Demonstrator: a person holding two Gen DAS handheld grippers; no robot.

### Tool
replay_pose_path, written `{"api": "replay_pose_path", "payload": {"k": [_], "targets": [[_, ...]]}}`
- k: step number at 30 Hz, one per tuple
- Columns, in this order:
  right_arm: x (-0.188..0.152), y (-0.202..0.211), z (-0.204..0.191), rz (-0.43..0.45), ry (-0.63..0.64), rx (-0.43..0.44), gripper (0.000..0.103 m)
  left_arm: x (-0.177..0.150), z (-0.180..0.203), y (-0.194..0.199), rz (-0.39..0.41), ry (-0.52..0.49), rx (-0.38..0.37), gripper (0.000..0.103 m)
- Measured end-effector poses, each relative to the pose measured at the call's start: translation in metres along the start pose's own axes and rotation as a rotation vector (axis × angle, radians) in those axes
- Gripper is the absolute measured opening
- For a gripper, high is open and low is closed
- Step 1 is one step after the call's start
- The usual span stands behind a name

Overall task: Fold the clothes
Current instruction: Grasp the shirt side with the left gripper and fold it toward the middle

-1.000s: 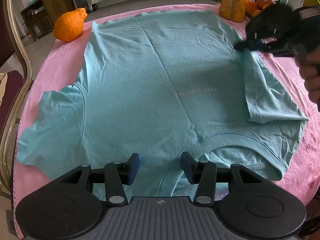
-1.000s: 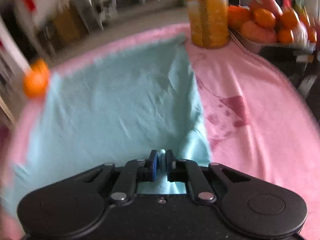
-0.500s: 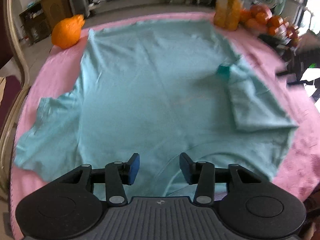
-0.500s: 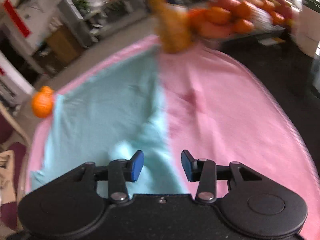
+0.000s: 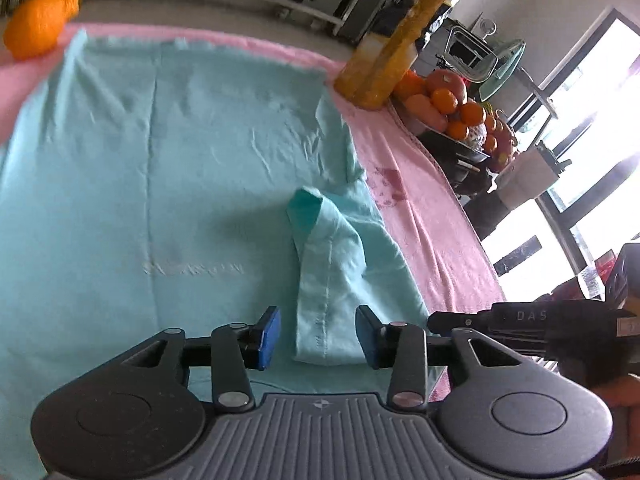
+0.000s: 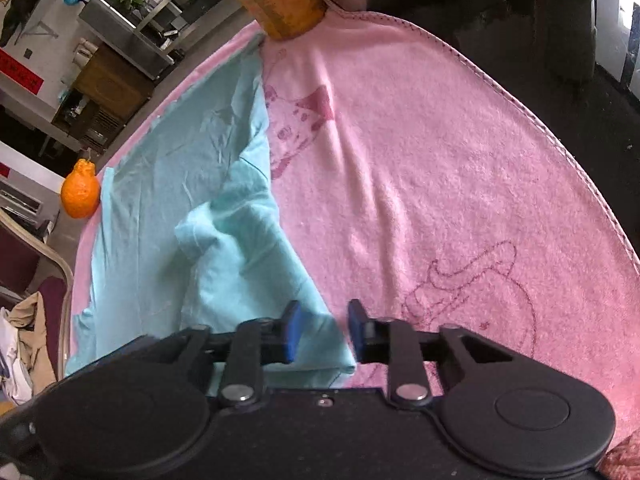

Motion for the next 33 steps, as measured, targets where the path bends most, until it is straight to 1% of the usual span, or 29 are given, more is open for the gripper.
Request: {"api": "replay_pose_path", "payload": {"k": [2, 3, 4, 5, 6, 7, 8, 9, 10, 11, 12, 14, 15, 17, 18, 19, 20, 21, 22, 24, 25, 27, 28, 31, 33], "targets": [[-0.002, 0.002, 0.002, 0.001, -0.001, -0.004, 0.021, -0.003, 0.002, -0.003, -0.005, 0.0, 0.008, 0.037], [-0.002, 0.002, 0.003, 0.001, -0.001, -0.003, 0.021, -0.005, 0.002, -0.004, -0.008, 0.0, 0.012, 0.033], [-0.002, 0.001, 0.002, -0.001, 0.002, -0.005, 0.021, -0.006, 0.003, -0.005, -0.011, 0.0, 0.016, 0.031], [-0.002, 0.001, 0.002, -0.004, 0.005, -0.006, 0.02, -0.008, 0.004, -0.006, -0.014, 0.0, 0.02, 0.027], [-0.003, 0.001, 0.002, -0.006, 0.012, -0.009, 0.018, -0.009, 0.005, -0.008, -0.016, 0.0, 0.024, 0.019], [-0.003, -0.001, 0.001, -0.009, 0.024, -0.017, 0.016, -0.011, 0.006, -0.009, -0.019, 0.0, 0.027, 0.016], [-0.004, -0.001, 0.001, -0.011, 0.035, -0.025, 0.012, -0.012, 0.006, -0.01, -0.022, -0.001, 0.031, 0.007], [-0.004, -0.001, 0.0, -0.01, 0.046, -0.036, 0.007, -0.014, 0.007, -0.012, -0.024, -0.001, 0.035, 0.002], [-0.005, -0.001, -0.001, -0.009, 0.058, -0.045, 0.006, -0.015, 0.008, -0.013, -0.027, -0.001, 0.039, 0.002], [-0.006, -0.001, -0.002, -0.008, 0.074, -0.056, 0.002, -0.017, 0.009, -0.014, -0.03, -0.001, 0.043, 0.002], [-0.007, -0.001, -0.004, -0.006, 0.104, -0.08, 0.001, -0.018, 0.01, -0.015, -0.033, -0.001, 0.047, 0.002], [-0.01, 0.0, -0.008, -0.001, 0.185, -0.175, 0.0, -0.022, 0.011, -0.017, -0.037, -0.002, 0.059, 0.003], [-0.011, 0.001, -0.009, 0.003, 0.221, -0.226, 0.0, -0.024, 0.013, -0.015, -0.03, -0.011, 0.087, 0.004], [-0.01, 0.001, -0.01, 0.006, 0.253, -0.266, 0.0, -0.028, 0.016, -0.011, -0.028, -0.032, 0.129, 0.007], [-0.01, 0.001, -0.009, 0.007, 0.247, -0.264, 0.0, -0.029, 0.016, -0.009, -0.035, -0.036, 0.142, 0.014], [-0.009, 0.002, -0.008, 0.007, 0.241, -0.262, 0.0, -0.03, 0.016, -0.007, -0.041, -0.04, 0.153, 0.018], [-0.009, 0.003, -0.007, 0.007, 0.234, -0.259, 0.0, -0.03, 0.014, -0.004, -0.044, -0.042, 0.156, 0.019], [-0.008, 0.004, -0.007, 0.013, 0.226, -0.251, 0.002, -0.03, 0.011, 0.0, -0.038, -0.039, 0.154, 0.024], [-0.006, 0.006, -0.008, 0.025, 0.214, -0.231, 0.004, -0.029, 0.009, 0.004, -0.022, -0.039, 0.154, 0.027], [-0.004, 0.012, -0.009, 0.056, 0.169, -0.151, 0.008, -0.028, 0.004, 0.01, 0.022, -0.051, 0.145, 0.03], [-0.002, 0.015, -0.009, 0.062, 0.138, -0.106, 0.01, -0.026, 0.004, 0.012, 0.035, -0.054, 0.139, 0.03], [-0.002, 0.015, -0.008, 0.048, 0.091, -0.056, 0.019, -0.026, 0.006, 0.011, 0.042, -0.071, 0.13, 0.029], [-0.003, 0.014, -0.006, 0.034, 0.065, -0.038, 0.019, -0.027, 0.009, 0.009, 0.039, -0.084, 0.125, 0.029], [-0.006, 0.006, 0.0, -0.02, 0.013, -0.026, 0.019, -0.031, 0.015, 0.002, 0.029, -0.121, 0.112, 0.026], [-0.01, 0.005, 0.001, -0.042, 0.011, -0.044, 0.019, -0.033, 0.02, -0.003, 0.022, -0.145, 0.104, 0.023]]}}
Point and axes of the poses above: each gripper's, at about its wrist camera, not at the fingertips, and y roughly against the way its jaws point, z to its right, x to its top, the point moved 5 cm from there along -y, roughly the way its jaws point, and after that the axes turned 14 degrees about x, right-handed, at the moved point
